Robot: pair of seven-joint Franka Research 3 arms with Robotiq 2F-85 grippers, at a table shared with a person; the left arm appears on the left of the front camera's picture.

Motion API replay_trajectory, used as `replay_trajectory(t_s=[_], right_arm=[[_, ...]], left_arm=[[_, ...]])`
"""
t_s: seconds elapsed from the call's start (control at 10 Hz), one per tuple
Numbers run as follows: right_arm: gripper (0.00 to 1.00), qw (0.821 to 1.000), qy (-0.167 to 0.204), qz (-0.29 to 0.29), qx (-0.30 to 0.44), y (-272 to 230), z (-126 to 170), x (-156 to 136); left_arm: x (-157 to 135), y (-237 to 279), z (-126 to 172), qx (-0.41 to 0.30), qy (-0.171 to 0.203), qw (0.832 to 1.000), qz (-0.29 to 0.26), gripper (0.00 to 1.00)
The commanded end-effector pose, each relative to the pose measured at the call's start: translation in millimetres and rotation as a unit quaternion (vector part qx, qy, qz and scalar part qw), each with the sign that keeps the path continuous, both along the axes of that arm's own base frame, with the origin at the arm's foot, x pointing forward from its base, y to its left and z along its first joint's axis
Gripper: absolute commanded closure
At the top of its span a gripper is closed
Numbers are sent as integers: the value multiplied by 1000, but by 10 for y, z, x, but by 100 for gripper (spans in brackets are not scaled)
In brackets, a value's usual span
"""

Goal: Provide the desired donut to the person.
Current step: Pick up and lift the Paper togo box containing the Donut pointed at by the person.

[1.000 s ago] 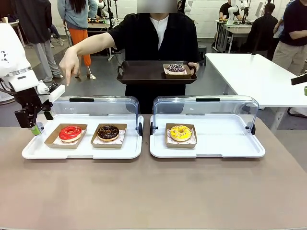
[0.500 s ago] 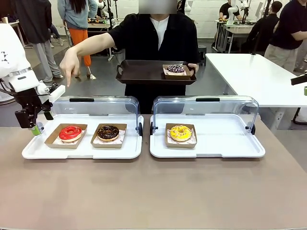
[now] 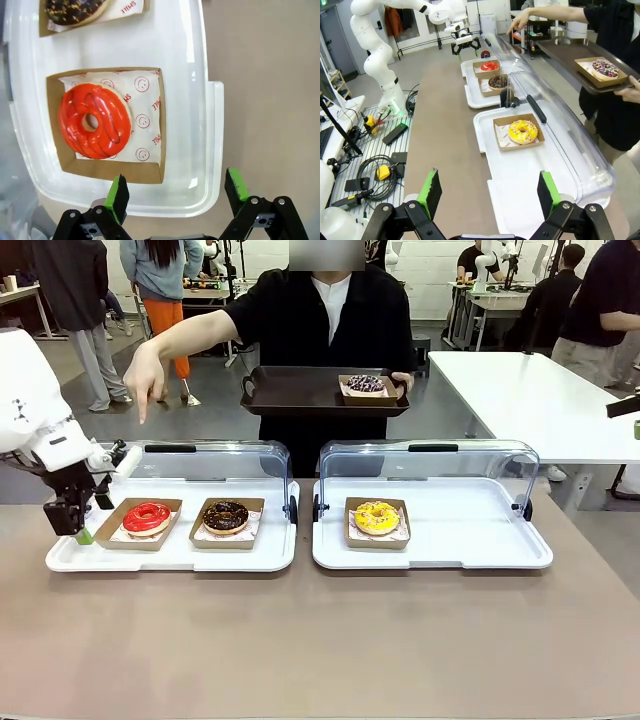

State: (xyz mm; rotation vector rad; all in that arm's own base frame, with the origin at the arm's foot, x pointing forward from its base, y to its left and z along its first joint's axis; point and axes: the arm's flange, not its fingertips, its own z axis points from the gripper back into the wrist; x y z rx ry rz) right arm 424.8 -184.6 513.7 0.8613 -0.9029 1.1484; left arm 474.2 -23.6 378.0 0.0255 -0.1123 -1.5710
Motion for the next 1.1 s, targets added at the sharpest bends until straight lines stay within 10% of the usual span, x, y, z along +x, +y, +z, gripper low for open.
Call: replay_trajectory(t_s=[0.0,1.0], right_arm=[[0,1000,7,-1,5,22,-6,2],[0,1000,7,-1,5,22,-6,2]], left_arm=[[24,-69,-147,37,-4,999,13,0],[429,64,-445,-1,29,999,20,0]])
